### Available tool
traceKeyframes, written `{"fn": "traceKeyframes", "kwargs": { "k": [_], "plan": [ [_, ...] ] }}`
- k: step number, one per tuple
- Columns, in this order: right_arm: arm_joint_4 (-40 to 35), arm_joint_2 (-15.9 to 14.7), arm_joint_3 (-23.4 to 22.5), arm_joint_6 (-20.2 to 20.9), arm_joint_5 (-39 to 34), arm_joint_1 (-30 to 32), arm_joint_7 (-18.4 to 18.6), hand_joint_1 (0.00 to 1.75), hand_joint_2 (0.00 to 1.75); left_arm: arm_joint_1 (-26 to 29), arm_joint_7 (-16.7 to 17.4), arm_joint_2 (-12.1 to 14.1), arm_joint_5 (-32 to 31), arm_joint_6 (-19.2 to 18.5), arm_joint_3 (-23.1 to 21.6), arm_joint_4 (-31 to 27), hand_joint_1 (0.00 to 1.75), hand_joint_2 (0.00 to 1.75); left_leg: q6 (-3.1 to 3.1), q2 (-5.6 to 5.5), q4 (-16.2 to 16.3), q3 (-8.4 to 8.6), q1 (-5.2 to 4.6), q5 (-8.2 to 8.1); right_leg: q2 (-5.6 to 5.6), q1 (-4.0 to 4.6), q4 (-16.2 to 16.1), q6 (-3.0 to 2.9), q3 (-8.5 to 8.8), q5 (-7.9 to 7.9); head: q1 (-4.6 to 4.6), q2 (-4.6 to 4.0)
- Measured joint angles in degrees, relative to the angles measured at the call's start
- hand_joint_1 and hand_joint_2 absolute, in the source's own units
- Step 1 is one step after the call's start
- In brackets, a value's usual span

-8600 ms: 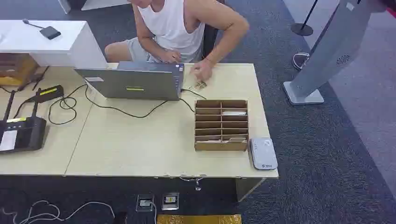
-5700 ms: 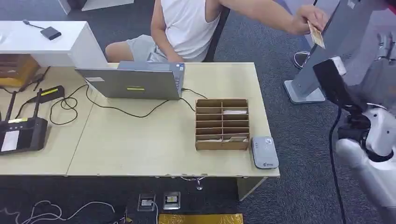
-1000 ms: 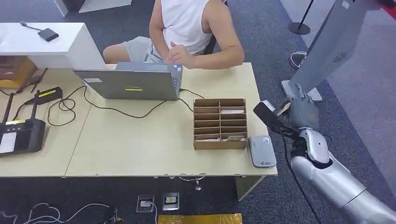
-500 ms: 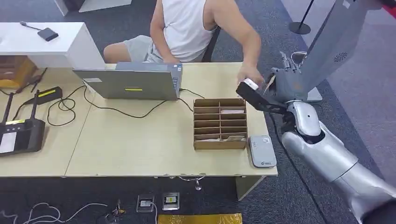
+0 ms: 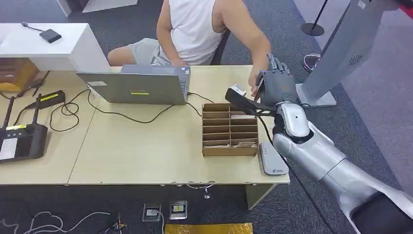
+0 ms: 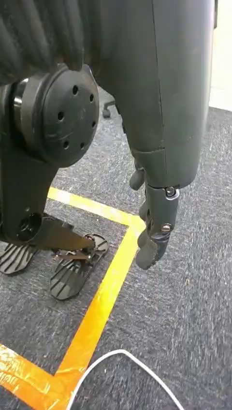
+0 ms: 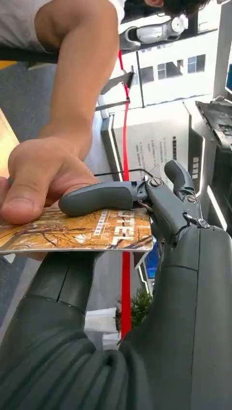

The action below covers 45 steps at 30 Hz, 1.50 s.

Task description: Pass the card to the sensor for recognition and then transmit it.

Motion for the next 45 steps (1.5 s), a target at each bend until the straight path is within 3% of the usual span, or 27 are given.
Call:
{"fn": "traceKeyframes", "kwargs": {
  "k": [1, 11, 18, 27, 29, 30, 31, 36, 41, 45],
  "plan": [
    [0.6, 0.3, 0.2, -0.2, -0.1, -0.1, 0.0, 0.0, 1.75, 0.1, 0.0, 0.0, 0.0, 0.0, 0.2, 0.1, 0.0, 1.75, 0.0, 0.0, 0.0, 0.0, 0.0, 0.0, 0.0, 0.0, 0.0, 0.0, 0.0, 0.0, -0.02, 0.0],
    [4.0, 1.4, 1.2, -3.0, -3.2, 0.5, -0.2, 0.0, 1.75, 1.1, 0.0, 0.1, 0.0, 0.6, 0.8, 0.7, 0.0, 1.75, 0.0, 0.02, 0.0, 0.01, -0.01, 0.0, 0.0, 0.0, 0.0, 0.0, -0.01, 0.0, 0.0, 0.0],
    [2.7, 1.4, 0.3, -8.2, -7.9, 3.3, -1.2, 0.0, 1.75, 1.7, -0.1, 0.1, 0.0, 1.0, 0.8, 0.9, 0.0, 1.75, -0.01, 0.07, 0.0, 0.03, 0.0, -0.01, 0.03, 0.0, 0.0, 0.0, -0.04, 0.0, -0.02, 0.0],
    [1.4, 1.1, 0.1, -8.7, -8.4, 4.0, -1.2, 0.0, 1.75, 1.8, -0.2, 0.1, 0.0, 1.2, 0.8, 1.0, 0.0, 1.75, -0.01, 0.09, 0.0, 0.03, 0.0, -0.01, 0.05, 0.0, 0.0, 0.0, -0.05, 0.0, 0.0, 0.0],
    [-1.9, 0.4, -1.1, -10.5, -10.2, 5.7, -1.7, 0.0, 1.75, 2.1, -0.8, 0.1, 0.0, 1.5, 0.8, 1.0, 0.0, 1.75, -0.01, 0.09, 0.0, 0.04, 0.0, -0.01, 0.04, 0.0, 0.0, 0.0, -0.04, 0.0, 0.0, -0.02],
    [-7.9, -0.8, -2.5, -10.9, -12.9, 8.1, -3.6, 0.0, 1.75, 2.4, -1.5, 0.1, 0.0, 1.8, 0.8, 1.0, 0.0, 1.75, -0.01, 0.1, 0.0, 0.06, 0.0, -0.01, 0.05, 0.0, 0.0, 0.0, -0.04, 0.0, 0.0, 0.0],
    [-16.4, -2.2, -4.0, -8.9, -18.3, 11.7, -8.2, 0.0, 1.75, 2.7, -2.0, 0.1, 0.0, 1.7, 0.8, 1.0, 0.0, 1.75, -0.01, 0.1, 0.0, 0.07, 0.0, -0.01, 0.04, 0.01, 0.0, 0.0, -0.04, 0.0, 0.0, 0.0],
    [-28.4, -4.3, -5.6, -4.4, -21.2, 17.7, -14.1, 0.0, 1.75, 2.9, -2.7, 0.2, 0.0, 1.6, 0.8, 1.1, 0.0, 1.75, -0.01, 0.1, 0.0, 0.06, 0.01, -0.02, 0.05, 0.02, -0.1, -0.02, -0.04, -0.02, 0.0, 0.0],
    [-35.3, -5.4, -6.1, -0.7, -17.5, 21.8, -15.0, 0.0, 1.75, 3.2, -2.9, 0.4, 0.0, 1.8, 0.8, 1.2, 0.0, 1.75, -0.01, 0.14, 0.0, 0.06, 0.0, -0.02, 0.09, 0.02, -0.1, -0.02, -0.04, -0.02, -0.02, 0.0],
    [-37.5, -6.1, -6.5, 1.6, -12.3, 23.8, -12.0, 0.0, 1.75, 3.1, -2.9, 0.5, 0.0, 1.2, 0.8, 1.2, 0.0, 1.75, -0.01, 0.14, 0.0, 0.08, 0.0, -0.02, 0.09, 0.02, -0.1, -0.03, -0.03, -0.01, -0.02, 0.0]
  ]
}}
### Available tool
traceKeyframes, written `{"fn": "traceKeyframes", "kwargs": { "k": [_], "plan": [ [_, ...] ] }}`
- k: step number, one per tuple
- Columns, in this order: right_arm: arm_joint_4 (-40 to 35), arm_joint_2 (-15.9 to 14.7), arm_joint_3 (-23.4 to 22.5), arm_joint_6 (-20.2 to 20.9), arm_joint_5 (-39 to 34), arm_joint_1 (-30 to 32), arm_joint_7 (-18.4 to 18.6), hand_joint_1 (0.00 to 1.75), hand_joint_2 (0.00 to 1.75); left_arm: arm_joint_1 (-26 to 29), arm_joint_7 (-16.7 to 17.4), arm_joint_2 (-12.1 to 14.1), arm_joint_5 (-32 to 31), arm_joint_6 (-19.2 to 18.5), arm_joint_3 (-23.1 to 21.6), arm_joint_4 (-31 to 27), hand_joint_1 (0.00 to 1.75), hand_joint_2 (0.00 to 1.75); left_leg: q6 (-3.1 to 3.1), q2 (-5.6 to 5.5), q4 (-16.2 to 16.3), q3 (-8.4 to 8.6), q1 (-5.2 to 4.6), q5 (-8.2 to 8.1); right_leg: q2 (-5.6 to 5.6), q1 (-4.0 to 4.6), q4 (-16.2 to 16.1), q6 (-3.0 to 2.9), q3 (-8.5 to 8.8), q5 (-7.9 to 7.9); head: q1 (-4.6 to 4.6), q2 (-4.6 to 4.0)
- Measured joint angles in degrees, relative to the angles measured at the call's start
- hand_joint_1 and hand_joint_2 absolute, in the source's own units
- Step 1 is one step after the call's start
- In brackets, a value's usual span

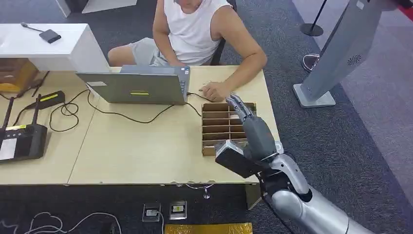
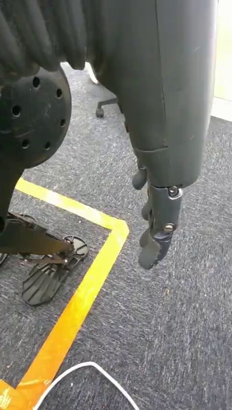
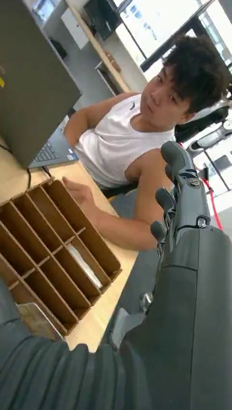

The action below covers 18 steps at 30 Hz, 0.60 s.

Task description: Pass the card to the sensor for recognition and then transmit it.

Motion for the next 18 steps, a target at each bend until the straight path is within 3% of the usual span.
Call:
{"fn": "traceKeyframes", "kwargs": {
  "k": [2, 8, 18],
  "plan": [
    [-0.5, -0.6, 0.0, 1.8, 4.3, 0.9, 2.5, 0.0, 1.75, -0.2, 0.3, 0.0, 0.0, -0.5, 0.0, 0.0, 0.0, 1.75, 0.0, 0.0, 0.0, 0.01, 0.0, 0.0, 0.0, 0.0, 0.0, 0.0, 0.02, 0.0, 0.02, 0.0],
    [-0.6, -1.7, -0.2, 5.3, 7.8, 2.7, 5.2, 0.0, 1.75, -0.5, 1.1, 0.0, 0.0, -1.1, 0.0, 0.0, 0.0, 1.75, 0.0, 0.01, 0.0, -0.01, 0.0, 0.0, 0.02, 0.0, 0.0, 0.0, 0.01, 0.0, 0.0, 0.0],
    [3.5, -1.8, -0.1, 10.2, 13.7, -0.1, 9.9, 0.0, 1.75, -0.5, 1.5, 0.0, 0.0, -0.7, 0.0, 0.0, 0.0, 1.75, 0.0, -0.01, 0.0, -0.03, 0.0, 0.01, 0.0, 0.0, 0.0, 0.0, 0.03, 0.0, 0.04, 0.0]
  ]
}}
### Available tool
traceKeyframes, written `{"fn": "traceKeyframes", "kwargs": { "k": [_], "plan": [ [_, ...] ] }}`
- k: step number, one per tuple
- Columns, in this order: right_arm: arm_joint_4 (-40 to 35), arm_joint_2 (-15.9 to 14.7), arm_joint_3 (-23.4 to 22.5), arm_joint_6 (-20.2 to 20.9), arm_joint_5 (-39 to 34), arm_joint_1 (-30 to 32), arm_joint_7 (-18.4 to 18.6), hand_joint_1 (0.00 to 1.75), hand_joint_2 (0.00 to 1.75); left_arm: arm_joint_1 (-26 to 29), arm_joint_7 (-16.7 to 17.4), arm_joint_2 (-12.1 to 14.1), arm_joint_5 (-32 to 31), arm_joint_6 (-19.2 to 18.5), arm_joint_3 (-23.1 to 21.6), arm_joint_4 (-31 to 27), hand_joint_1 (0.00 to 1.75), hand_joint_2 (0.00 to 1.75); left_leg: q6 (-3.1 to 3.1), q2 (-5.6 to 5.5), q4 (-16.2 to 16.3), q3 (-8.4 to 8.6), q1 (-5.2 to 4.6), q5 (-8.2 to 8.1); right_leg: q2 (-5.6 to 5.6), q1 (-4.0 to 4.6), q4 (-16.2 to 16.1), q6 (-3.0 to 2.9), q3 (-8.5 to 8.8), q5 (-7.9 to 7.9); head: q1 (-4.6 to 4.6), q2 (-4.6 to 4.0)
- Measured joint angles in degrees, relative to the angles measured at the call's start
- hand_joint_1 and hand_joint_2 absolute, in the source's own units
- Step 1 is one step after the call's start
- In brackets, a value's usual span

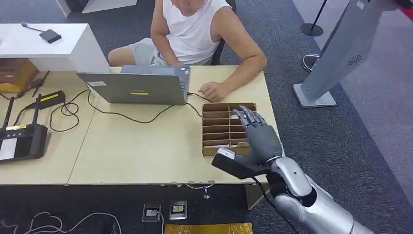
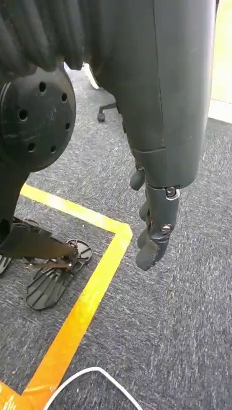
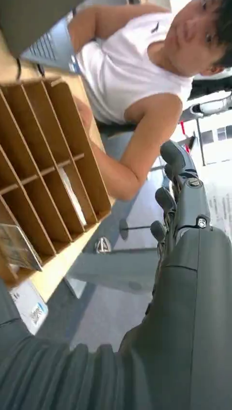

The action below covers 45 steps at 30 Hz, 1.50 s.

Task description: Pass the card to the sensor for recognition and then transmit it.

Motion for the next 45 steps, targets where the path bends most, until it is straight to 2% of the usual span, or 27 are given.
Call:
{"fn": "traceKeyframes", "kwargs": {
  "k": [10, 18, 27, 45],
  "plan": [
    [7.9, -0.1, 0.1, 3.2, -0.5, -3.9, 0.9, 0.0, 1.75, -0.9, 0.9, -0.2, 0.0, -1.4, 0.0, 0.0, 0.0, 1.75, 0.0, 0.0, 0.0, -0.01, 0.0, 0.0, 0.0, 0.0, 0.0, 0.0, -0.02, 0.01, -0.02, 0.0],
    [12.7, -0.1, 0.8, 4.9, -3.6, -5.9, -0.6, 0.0, 1.75, -1.2, 1.2, -0.2, 0.0, -1.8, 0.0, 0.0, 0.0, 1.75, 0.0, -0.01, 0.0, -0.01, 0.0, 0.0, -0.02, 0.0, 0.0, 0.0, -0.01, 0.01, -0.02, 0.0],
    [15.8, -0.1, 2.8, 4.7, -6.4, -6.5, -1.2, 0.0, 1.75, -1.2, 1.2, -0.2, 0.0, -1.8, 0.0, 0.0, 0.0, 1.75, 0.0, -0.01, 0.0, -0.01, 0.0, 0.0, -0.02, 0.0, 0.0, 0.0, -0.02, 0.01, -0.02, 0.0],
    [17.6, -0.9, 5.5, 2.5, -8.5, -5.9, -2.8, 0.0, 1.75, -1.2, 1.2, -0.2, 0.0, -1.6, 0.0, 0.0, 0.0, 1.75, 0.0, -0.01, 0.0, 0.0, 0.0, 0.0, -0.02, 0.0, 0.0, 0.0, -0.02, 0.01, -0.02, 0.0]
  ]
}}
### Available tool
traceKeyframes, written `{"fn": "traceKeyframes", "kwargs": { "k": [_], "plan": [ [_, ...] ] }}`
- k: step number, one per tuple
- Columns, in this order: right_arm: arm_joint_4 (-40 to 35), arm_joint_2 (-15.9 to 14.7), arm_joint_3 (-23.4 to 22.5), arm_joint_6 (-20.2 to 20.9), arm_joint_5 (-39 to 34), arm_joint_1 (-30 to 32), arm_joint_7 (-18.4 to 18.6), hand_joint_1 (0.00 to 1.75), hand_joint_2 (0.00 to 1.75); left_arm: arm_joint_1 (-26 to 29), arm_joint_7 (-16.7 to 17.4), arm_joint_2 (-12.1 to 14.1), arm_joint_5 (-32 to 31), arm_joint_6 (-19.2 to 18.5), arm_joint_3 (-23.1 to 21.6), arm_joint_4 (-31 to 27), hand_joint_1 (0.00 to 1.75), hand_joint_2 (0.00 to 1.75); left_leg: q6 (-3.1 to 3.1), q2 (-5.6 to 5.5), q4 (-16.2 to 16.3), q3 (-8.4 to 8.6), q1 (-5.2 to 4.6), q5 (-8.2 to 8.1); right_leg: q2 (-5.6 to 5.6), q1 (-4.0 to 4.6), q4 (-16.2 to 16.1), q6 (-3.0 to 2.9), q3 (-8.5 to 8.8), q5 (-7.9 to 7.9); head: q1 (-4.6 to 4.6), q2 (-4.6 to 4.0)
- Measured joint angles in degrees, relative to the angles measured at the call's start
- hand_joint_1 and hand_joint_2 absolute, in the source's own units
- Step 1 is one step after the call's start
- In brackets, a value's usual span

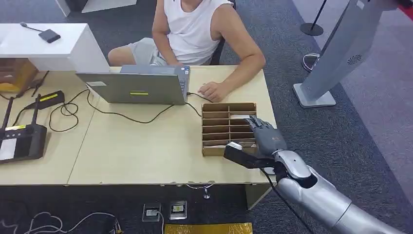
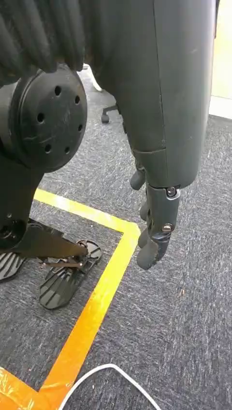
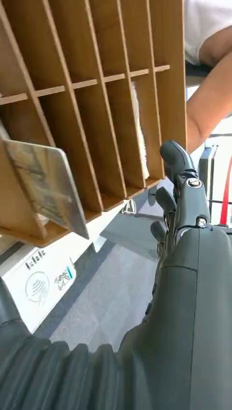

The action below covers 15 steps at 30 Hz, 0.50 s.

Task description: Pass the card to the sensor for recognition and then transmit it.

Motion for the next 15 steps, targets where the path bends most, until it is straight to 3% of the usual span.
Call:
{"fn": "traceKeyframes", "kwargs": {
  "k": [15],
  "plan": [
    [0.5, 0.0, 1.3, -1.6, 0.5, 0.3, -1.8, 0.0, 1.75, 0.1, 0.0, 0.0, 0.0, 0.5, 0.0, 0.0, 0.0, 1.75, 0.0, 0.0, 0.0, -0.01, 0.0, 0.0, 0.0, 0.0, 0.0, 0.0, 0.01, 0.0, 0.0, 0.0]
  ]
}}
